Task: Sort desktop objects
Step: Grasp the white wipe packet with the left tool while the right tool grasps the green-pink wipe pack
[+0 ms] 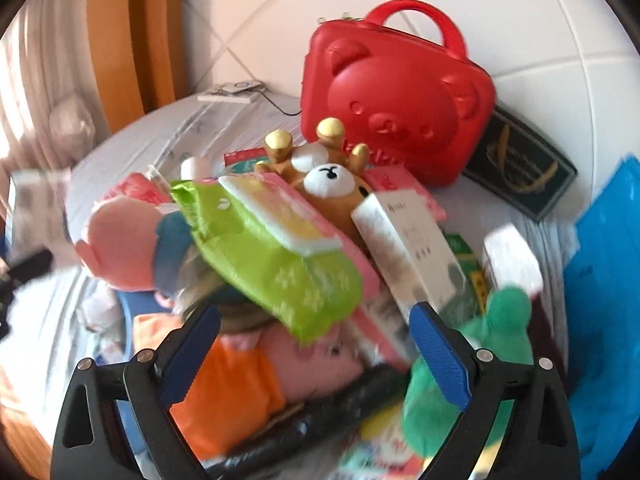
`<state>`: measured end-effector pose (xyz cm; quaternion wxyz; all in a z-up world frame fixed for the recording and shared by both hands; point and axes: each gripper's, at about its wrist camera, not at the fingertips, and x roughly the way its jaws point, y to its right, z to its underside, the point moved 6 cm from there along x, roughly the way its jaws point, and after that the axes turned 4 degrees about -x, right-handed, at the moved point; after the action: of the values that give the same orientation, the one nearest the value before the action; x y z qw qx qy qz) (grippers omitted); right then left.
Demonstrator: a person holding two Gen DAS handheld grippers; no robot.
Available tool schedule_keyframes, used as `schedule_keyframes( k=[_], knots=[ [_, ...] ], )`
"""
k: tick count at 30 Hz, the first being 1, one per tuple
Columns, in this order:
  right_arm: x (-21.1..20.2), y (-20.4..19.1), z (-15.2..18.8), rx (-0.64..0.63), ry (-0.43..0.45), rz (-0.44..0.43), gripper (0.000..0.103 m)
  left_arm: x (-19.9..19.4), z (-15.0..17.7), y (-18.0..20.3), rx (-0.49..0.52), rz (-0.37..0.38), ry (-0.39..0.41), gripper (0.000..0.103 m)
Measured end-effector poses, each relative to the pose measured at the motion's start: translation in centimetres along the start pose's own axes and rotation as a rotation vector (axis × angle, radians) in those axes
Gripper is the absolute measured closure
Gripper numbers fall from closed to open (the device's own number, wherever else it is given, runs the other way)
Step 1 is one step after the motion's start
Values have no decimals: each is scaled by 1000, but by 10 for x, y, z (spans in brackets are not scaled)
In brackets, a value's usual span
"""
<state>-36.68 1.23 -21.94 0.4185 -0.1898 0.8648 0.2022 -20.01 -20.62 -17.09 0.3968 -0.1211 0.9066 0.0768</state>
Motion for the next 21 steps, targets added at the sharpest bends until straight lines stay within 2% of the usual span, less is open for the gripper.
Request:
schedule_keyframes(
  k=[5, 6, 7, 8, 9, 11, 12, 17, 21],
  knots=[
    [28, -5, -14, -86, 14, 18, 6, 18, -14, 15, 17, 2, -4, 53],
    [31, -2, -17, -71, 30, 6, 19, 22, -16, 18, 23, -1, -5, 53],
    [33, 1, -20, -50, 34, -14, 62, 24, -17, 20, 28, -4, -3, 53],
    [36, 5, -22, -18, 25, -35, 78, 24, -19, 24, 36, -8, 3, 53],
    [38, 9, -22, 12, 19, -51, 86, 23, -21, 27, 43, -9, 12, 53],
    [35, 17, -23, 102, 30, -138, 88, 18, -25, 34, 56, 1, 30, 53],
    [30, 20, -24, 121, 41, -154, 88, 15, -27, 38, 62, 7, 37, 53],
    [-13, 35, -25, 209, 128, -206, 89, -8, -36, 57, 79, 48, 81, 53],
    [-54, 49, -23, 250, 198, -211, 92, -28, -41, 75, 104, 85, 116, 53]
  ],
)
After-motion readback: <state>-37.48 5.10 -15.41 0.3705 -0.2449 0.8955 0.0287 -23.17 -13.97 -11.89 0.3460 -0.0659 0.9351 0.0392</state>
